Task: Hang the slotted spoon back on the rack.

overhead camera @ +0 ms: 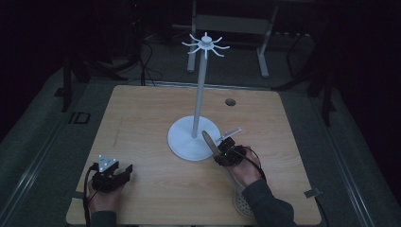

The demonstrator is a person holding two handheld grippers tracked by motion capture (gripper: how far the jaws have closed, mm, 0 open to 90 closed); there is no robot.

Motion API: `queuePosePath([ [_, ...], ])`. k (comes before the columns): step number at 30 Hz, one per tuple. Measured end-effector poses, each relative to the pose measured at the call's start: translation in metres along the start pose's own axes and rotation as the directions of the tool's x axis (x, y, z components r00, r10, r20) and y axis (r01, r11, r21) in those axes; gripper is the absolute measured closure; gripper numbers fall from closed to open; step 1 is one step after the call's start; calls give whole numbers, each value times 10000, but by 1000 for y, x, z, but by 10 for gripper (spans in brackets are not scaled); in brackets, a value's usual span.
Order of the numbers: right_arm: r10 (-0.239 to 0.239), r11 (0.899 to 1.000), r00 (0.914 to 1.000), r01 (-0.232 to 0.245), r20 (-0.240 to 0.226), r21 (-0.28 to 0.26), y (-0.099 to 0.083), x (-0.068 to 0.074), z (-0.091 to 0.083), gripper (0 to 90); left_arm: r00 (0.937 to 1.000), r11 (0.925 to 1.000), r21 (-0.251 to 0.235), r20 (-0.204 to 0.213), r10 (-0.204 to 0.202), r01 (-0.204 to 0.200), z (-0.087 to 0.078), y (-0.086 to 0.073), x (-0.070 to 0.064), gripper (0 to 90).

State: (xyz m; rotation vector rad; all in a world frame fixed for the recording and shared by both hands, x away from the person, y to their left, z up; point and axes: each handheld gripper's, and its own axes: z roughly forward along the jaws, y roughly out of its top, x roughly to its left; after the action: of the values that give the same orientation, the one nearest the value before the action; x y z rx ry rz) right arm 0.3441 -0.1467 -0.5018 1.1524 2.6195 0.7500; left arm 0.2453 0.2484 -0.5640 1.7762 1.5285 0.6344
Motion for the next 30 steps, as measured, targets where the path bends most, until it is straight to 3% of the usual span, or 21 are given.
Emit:
queuePosePath([
  [12,456,9923,9984,-416,321,-1163,-2,-10,-22,730,10000,10000,-9,2,-3,3,-1,0,0,421],
  [17,765,9772,9961,-661,439,-2019,-2,-16,-35,731,10000,10000,-11,6,-1,1,0,0,0,421],
  [30,1240,9435,9905,-991,595,-3161,-3,-23,-53,732,10000,10000,-4,-5,16,-16,-1,0,0,421],
])
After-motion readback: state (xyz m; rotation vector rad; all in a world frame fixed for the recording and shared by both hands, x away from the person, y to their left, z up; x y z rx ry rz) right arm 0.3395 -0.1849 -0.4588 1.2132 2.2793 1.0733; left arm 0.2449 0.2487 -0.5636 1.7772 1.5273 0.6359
